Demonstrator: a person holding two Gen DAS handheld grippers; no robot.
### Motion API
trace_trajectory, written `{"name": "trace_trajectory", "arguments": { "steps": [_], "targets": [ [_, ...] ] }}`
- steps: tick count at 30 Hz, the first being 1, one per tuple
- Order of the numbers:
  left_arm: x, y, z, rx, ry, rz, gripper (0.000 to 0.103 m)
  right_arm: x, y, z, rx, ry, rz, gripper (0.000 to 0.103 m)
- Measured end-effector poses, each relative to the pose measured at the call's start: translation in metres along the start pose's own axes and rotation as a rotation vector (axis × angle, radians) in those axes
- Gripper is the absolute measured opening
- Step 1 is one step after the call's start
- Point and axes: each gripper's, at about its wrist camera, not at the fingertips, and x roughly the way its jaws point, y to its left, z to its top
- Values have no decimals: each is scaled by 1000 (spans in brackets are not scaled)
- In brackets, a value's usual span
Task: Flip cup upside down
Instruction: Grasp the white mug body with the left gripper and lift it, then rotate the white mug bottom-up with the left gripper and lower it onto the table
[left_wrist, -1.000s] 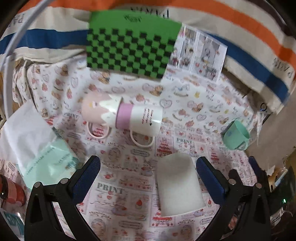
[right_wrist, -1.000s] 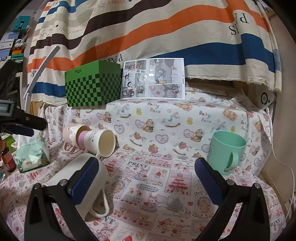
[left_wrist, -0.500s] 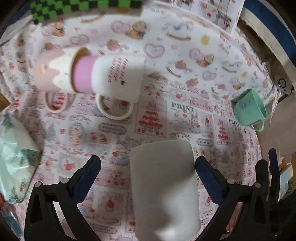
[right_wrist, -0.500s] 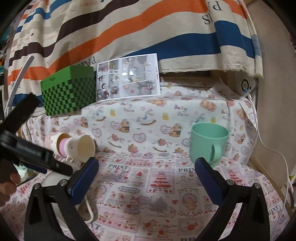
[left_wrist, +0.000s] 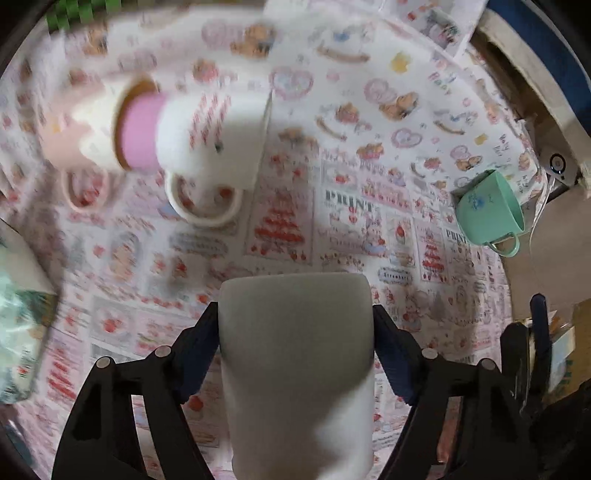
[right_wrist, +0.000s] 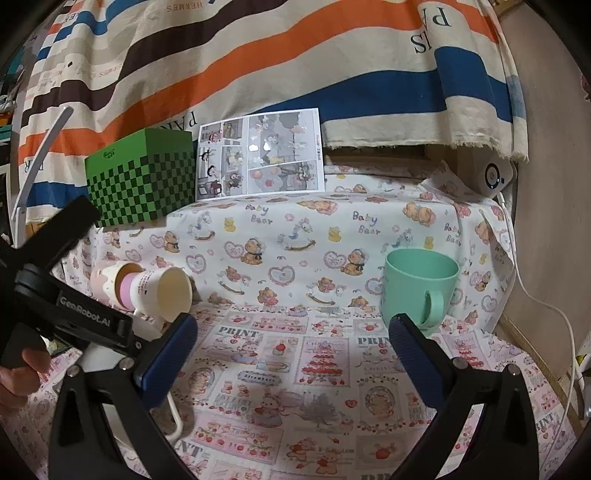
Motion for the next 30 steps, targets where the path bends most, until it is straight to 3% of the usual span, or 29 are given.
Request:
{"name": "trace_trajectory", "arguments": {
  "steps": [6, 12, 20, 30],
  "targets": [
    [-53, -8, -12, 105, -202, 125, 76, -2, 3, 0, -14, -12, -2, 103],
    [-81, -11, -19, 150, -331, 199, 76, -3, 3, 0, -15, -15, -4, 103],
    [-75, -13, -22, 184, -364, 208, 76, -3, 1, 0, -10, -11, -3, 103],
    [-60, -14, -30, 202, -412, 159, 76, -1, 2, 0, -11, -6, -1, 103]
  ]
}}
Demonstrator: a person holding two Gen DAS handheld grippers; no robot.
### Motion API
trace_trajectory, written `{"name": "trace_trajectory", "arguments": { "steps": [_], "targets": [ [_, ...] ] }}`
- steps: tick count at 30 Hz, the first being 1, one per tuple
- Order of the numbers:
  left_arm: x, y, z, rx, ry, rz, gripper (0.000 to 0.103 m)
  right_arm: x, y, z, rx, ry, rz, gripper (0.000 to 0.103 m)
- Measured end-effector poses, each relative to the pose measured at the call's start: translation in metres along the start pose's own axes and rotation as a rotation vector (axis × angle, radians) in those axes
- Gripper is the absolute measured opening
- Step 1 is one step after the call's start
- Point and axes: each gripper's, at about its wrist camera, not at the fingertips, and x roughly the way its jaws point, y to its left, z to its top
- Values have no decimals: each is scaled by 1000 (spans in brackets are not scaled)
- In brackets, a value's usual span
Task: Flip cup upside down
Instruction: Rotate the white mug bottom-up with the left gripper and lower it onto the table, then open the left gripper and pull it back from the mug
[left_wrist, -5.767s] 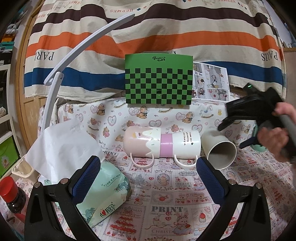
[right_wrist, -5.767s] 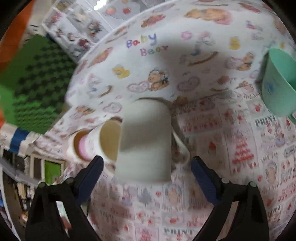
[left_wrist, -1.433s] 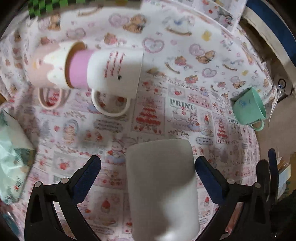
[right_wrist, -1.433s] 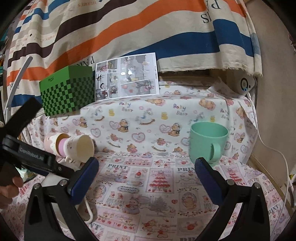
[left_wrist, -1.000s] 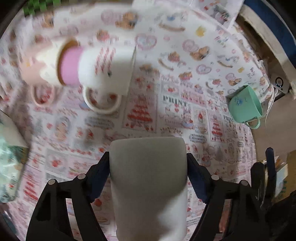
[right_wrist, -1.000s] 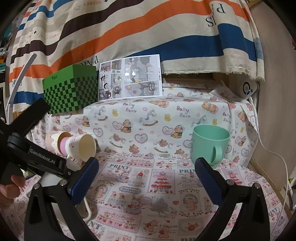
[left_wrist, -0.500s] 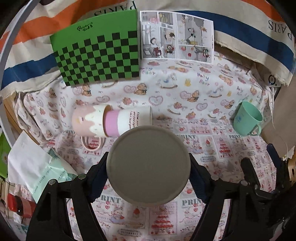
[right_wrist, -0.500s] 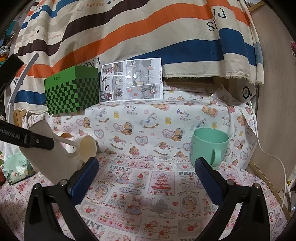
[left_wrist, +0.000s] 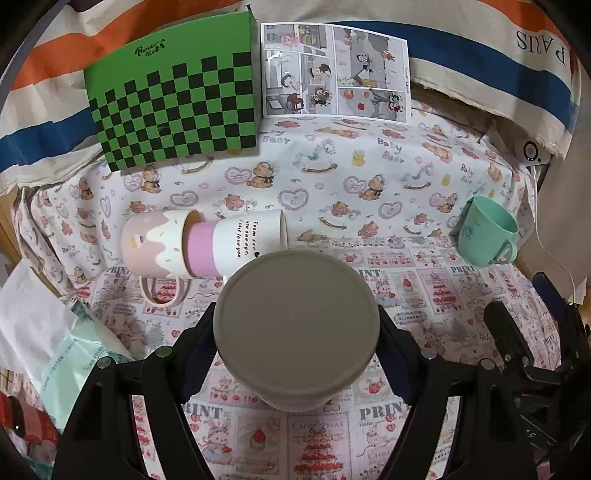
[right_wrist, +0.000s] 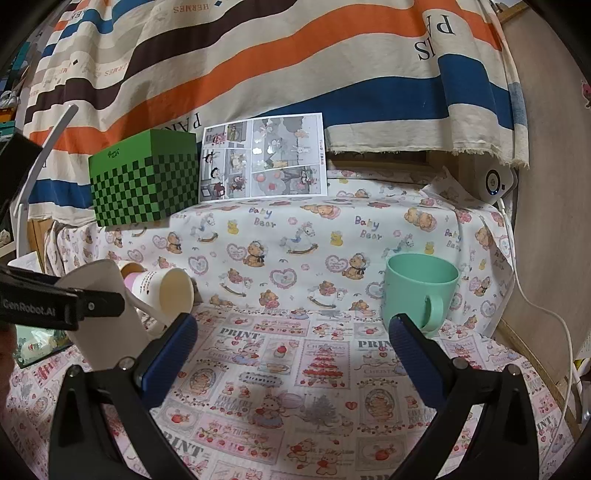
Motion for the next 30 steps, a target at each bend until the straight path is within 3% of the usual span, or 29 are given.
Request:
{"name": "trace_trajectory", "arguments": {
  "steps": [4, 9, 13, 16, 22, 25, 27, 30],
  "targets": [
    [10, 0, 2, -13, 15, -26, 76, -1, 0, 0, -1, 0, -1, 103],
    [16, -6, -2, 37, -15, -5, 77, -1, 2, -1, -13, -7, 2, 103],
    [1, -1, -4, 37, -127, -41, 90, -2, 3, -1, -20, -12, 5, 103],
    [-18, 7, -3, 31, -204, -68, 94, -2, 3, -1, -22, -13, 8, 103],
    [-60, 26, -18, 80, -420, -18, 102, -6, 8, -1, -43, -28, 21, 103],
    [-82, 42, -34, 27, -537, 32, 102, -8, 11, -2, -60, -40, 28, 103],
    [-94, 55, -42, -8, -584, 6, 102, -7, 11, -2, -59, -37, 31, 103],
    [-101, 67, -50, -20, -592, -2, 103, -7, 9, -2, -50, -35, 31, 103]
  ]
}}
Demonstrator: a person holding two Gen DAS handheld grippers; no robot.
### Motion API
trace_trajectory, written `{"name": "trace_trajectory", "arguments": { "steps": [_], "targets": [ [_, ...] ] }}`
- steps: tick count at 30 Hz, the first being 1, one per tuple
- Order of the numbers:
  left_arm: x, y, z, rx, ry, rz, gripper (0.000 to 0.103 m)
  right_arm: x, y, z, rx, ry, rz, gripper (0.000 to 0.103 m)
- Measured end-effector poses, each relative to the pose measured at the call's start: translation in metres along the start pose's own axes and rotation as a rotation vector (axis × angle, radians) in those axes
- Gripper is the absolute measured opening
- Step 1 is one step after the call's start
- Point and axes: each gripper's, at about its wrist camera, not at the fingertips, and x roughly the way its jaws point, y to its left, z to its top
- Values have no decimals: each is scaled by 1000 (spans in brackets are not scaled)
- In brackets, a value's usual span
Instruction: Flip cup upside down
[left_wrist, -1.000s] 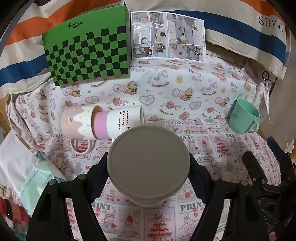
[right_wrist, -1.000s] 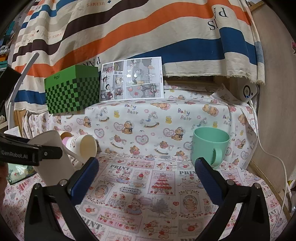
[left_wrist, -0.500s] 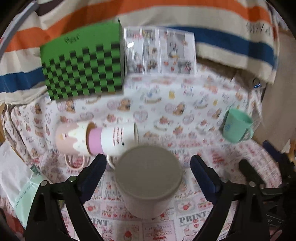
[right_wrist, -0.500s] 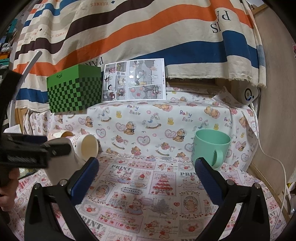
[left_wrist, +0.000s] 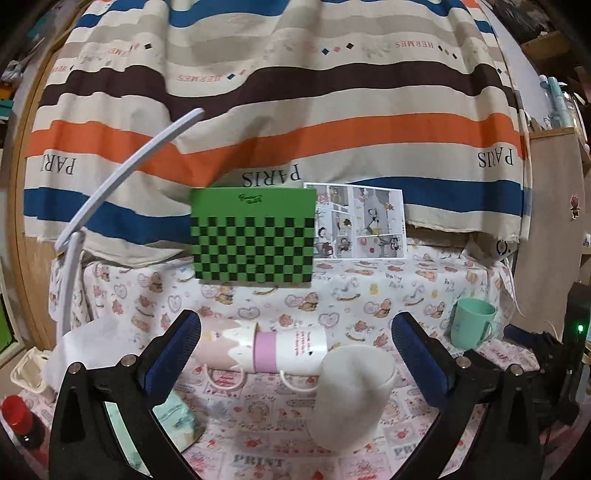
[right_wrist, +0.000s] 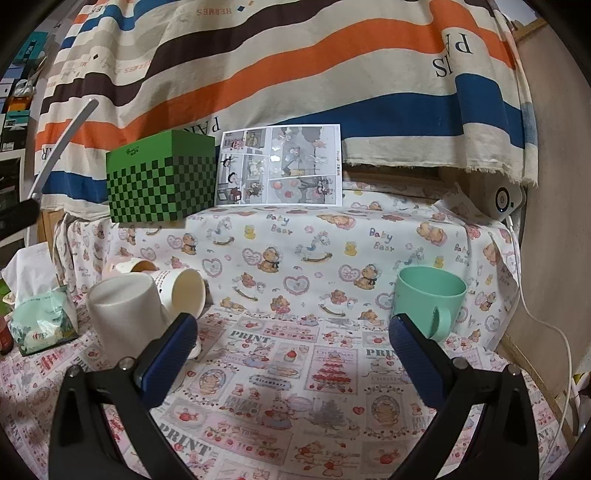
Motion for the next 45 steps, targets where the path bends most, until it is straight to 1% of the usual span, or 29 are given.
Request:
{"name": "trace_trajectory", "arguments": {
  "steps": [2, 4, 8, 10, 13, 21, 22, 23, 25, 28, 33, 36, 40, 45],
  "targets": [
    [-4, 6, -5, 6, -1, -1, 103, 0, 1, 0, -4, -1, 1, 103],
    [-5, 14, -12, 12, -1, 17, 103, 0, 1, 0, -6, 1, 4, 103],
    [-2, 25, -26, 10, 33, 39, 103, 1, 0, 0, -5, 3, 6, 103],
    [1, 31, -33, 3, 52, 38, 102, 1, 1, 0, -6, 6, 9, 103],
    [2, 37, -41, 13, 54, 61, 103, 1, 2, 0, -8, 6, 11, 103],
    [8, 46, -58, -12, 89, 64, 103, 2, 2, 0, -12, 9, 16, 103],
    [10, 46, -60, -13, 96, 59, 103, 2, 2, 0, -12, 9, 16, 103],
    [14, 45, -61, -12, 122, 50, 103, 2, 2, 0, -12, 9, 16, 103],
    [20, 45, -61, -14, 149, 70, 103, 2, 2, 0, -12, 9, 15, 103],
    [15, 46, -62, -18, 123, 90, 103, 2, 2, 1, -13, 13, 18, 103],
    [14, 33, -61, 42, 117, 103, 103, 1, 4, 1, -17, 9, 12, 103],
    [12, 37, -60, 24, 105, 116, 103, 1, 5, 1, -25, 9, 18, 103],
    [16, 43, -60, -4, 124, 129, 103, 2, 4, 0, -22, 11, 16, 103],
    [16, 42, -60, 5, 126, 128, 103, 1, 7, 1, -47, 5, 17, 103]
  ]
}}
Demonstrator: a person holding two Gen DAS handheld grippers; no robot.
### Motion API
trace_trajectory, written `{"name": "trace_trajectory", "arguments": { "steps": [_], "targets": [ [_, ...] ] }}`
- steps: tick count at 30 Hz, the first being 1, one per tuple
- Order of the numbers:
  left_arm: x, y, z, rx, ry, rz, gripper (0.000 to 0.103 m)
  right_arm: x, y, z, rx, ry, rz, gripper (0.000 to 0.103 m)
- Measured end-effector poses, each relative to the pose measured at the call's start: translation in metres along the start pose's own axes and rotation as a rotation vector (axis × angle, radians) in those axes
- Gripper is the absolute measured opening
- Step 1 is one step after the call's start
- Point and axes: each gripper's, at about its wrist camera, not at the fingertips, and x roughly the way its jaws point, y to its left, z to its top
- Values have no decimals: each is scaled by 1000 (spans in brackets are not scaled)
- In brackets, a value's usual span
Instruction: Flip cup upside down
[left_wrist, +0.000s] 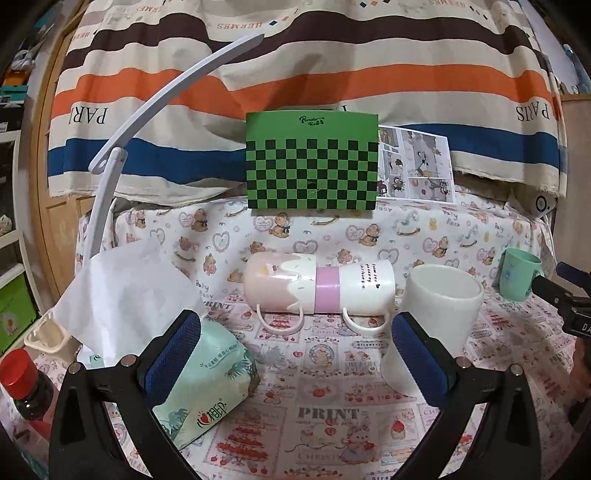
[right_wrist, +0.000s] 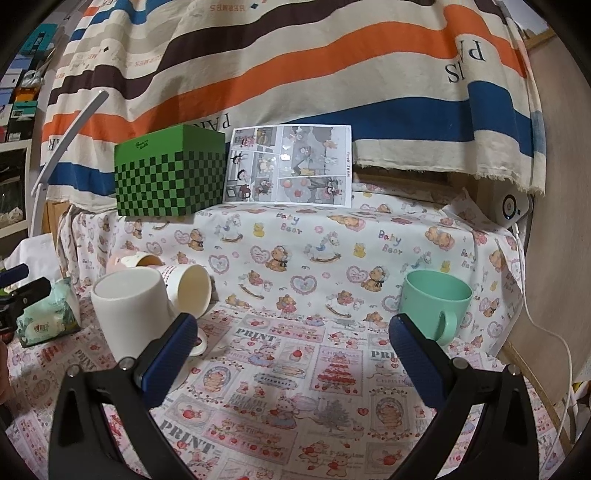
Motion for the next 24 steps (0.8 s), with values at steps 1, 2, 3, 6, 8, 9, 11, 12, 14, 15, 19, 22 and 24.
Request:
{"name": "trace_trajectory", "arguments": {
  "steps": [1, 2, 3, 6, 8, 9, 11, 12, 14, 15, 19, 22, 24],
  "targets": [
    [-1, -1, 0, 4, -4, 1, 103, 0, 0, 0, 0, 0, -1, 103],
    [-1, -2, 0, 8, -8, 3, 103, 0, 0, 0, 2, 0, 0, 103],
    [-2, -3, -1, 11, -11, 6, 103, 0, -1, 0, 4, 0, -1, 103],
    [-3, -4, -1, 15, -16, 8, 103, 1, -2, 0, 10, 3, -2, 103],
    [-3, -3, -1, 13, -13, 7, 103, 0, -2, 0, 10, 3, -2, 103],
    [-3, -3, -1, 12, -11, 6, 103, 1, -2, 0, 9, 3, -2, 103],
    [-3, -3, -1, 11, -11, 6, 103, 1, -2, 0, 10, 4, -1, 103],
    [-3, -3, -1, 12, -12, 6, 103, 1, -2, 0, 10, 3, -2, 103],
    [-3, -3, -1, 13, -12, 8, 103, 1, -2, 0, 11, 4, -2, 103],
    [-3, -3, -1, 13, -11, 7, 103, 1, -2, 0, 10, 3, -1, 103],
    [-3, -2, 0, 14, -14, 8, 103, 1, -2, 0, 10, 4, -1, 103],
    [-3, -2, 0, 13, -14, 9, 103, 1, -2, 0, 10, 4, -2, 103],
    [-3, -2, 0, 14, -16, 9, 103, 1, -2, 0, 10, 5, -1, 103]
  ]
}}
